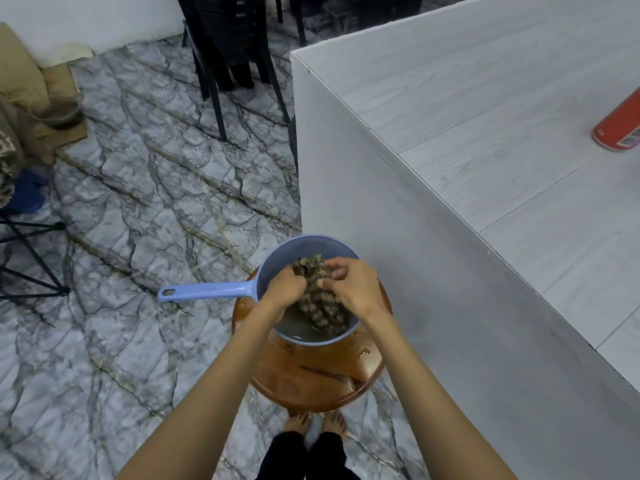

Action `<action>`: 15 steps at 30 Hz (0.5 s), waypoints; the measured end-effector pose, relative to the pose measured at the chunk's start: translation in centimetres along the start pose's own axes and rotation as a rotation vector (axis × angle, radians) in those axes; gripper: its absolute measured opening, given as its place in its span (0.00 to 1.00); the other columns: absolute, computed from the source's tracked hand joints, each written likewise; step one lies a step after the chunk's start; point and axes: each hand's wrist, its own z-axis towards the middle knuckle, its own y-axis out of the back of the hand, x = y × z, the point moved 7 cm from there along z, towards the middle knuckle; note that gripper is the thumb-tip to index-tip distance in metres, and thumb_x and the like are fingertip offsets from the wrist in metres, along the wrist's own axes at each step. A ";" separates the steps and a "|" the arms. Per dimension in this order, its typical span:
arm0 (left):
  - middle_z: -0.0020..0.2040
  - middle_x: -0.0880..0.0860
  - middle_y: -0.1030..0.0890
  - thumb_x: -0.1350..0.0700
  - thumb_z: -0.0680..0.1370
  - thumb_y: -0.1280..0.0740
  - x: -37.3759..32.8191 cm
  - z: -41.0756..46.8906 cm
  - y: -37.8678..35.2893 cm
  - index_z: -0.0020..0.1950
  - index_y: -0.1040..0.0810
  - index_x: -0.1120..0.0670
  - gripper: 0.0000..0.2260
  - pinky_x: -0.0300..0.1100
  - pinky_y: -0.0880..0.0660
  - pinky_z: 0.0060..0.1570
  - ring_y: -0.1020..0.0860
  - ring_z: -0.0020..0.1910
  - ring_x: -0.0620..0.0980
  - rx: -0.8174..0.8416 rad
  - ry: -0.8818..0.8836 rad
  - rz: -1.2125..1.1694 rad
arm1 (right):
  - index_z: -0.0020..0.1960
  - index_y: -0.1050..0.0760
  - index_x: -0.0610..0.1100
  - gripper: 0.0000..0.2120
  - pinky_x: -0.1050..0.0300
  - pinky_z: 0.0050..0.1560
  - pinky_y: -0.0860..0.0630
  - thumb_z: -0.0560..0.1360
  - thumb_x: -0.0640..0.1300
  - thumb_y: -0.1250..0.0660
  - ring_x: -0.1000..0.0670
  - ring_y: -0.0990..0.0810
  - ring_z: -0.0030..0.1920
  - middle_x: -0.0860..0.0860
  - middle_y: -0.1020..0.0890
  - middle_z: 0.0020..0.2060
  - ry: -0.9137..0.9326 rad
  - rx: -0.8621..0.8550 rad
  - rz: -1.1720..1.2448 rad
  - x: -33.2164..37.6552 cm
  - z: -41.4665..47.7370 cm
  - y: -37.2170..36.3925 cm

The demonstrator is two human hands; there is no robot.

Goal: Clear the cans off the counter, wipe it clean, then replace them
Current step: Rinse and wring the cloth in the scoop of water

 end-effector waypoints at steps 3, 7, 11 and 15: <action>0.68 0.58 0.29 0.62 0.76 0.41 -2.3 -1.7 1.4 0.71 0.36 0.55 0.22 0.46 0.33 0.62 0.30 0.65 0.57 -0.109 -0.271 0.278 | 0.61 0.23 0.47 0.21 0.47 0.54 0.22 0.69 0.44 0.26 0.51 0.21 0.42 0.47 0.18 0.50 0.053 0.068 -0.052 0.1 0.1 0.5; 0.68 0.53 0.29 0.66 0.75 0.39 -5.8 -3.9 2.6 0.68 0.31 0.54 0.22 0.32 0.40 0.62 0.32 0.67 0.50 -0.151 -0.621 0.221 | 0.62 0.24 0.48 0.24 0.50 0.54 0.23 0.67 0.41 0.25 0.53 0.23 0.39 0.52 0.20 0.42 0.102 0.138 -0.069 0.9 0.1 1.2; 0.58 0.52 0.20 0.62 0.74 0.33 -6.7 -3.7 2.1 0.59 0.22 0.55 0.14 0.31 0.35 0.55 0.25 0.59 0.48 0.008 -0.689 0.396 | 0.53 0.26 0.48 0.19 0.67 0.40 0.27 0.65 0.40 0.24 0.58 0.23 0.36 0.54 0.20 0.38 0.181 0.098 -0.069 1.9 0.2 2.3; 0.45 0.52 0.16 0.56 0.68 0.26 -7.0 -3.5 4.2 0.44 0.17 0.55 0.07 0.31 0.28 0.46 0.21 0.43 0.46 -0.006 -0.678 0.305 | 0.50 0.32 0.49 0.20 0.73 0.31 0.28 0.66 0.37 0.25 0.61 0.23 0.29 0.54 0.19 0.38 0.166 0.095 0.071 1.5 0.2 2.9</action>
